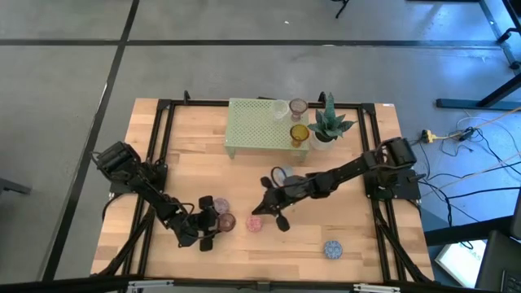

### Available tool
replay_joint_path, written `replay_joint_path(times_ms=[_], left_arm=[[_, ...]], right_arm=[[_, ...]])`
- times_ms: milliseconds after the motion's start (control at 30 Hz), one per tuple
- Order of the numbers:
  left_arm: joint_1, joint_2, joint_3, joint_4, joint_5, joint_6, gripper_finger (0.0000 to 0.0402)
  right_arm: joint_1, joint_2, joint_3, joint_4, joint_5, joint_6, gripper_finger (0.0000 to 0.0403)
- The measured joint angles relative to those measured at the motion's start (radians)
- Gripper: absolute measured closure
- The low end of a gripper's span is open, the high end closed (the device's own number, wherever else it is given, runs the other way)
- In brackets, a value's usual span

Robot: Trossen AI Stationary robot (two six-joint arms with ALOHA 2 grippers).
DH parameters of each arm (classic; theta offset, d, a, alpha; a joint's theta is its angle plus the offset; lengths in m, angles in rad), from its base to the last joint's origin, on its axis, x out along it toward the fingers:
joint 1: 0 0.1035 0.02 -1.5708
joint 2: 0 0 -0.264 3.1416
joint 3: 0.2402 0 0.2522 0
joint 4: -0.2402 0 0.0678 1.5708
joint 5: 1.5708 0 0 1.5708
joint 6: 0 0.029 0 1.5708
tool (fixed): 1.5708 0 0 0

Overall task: Pick & Place candle stick holders
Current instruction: Align the purple glass candle holder with the transparent glass candle holder on the shelf

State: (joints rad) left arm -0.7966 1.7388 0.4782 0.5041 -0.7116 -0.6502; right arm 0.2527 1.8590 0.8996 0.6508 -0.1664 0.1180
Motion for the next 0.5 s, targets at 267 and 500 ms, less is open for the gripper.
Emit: replay_joint_path(times_ms=[267, 500], left_arm=[[0.054, 0.000, 0.000, 0.004, 0.058, 0.034, 0.0209], [0.082, 0.000, 0.000, 0.057, 0.058, 0.104, 0.0209]], right_arm=[[0.000, 0.100, 0.099, -0.104, -0.055, 0.018, 0.0396], [0.003, 0.131, 0.102, -0.097, -0.055, 0.035, 0.0397]])
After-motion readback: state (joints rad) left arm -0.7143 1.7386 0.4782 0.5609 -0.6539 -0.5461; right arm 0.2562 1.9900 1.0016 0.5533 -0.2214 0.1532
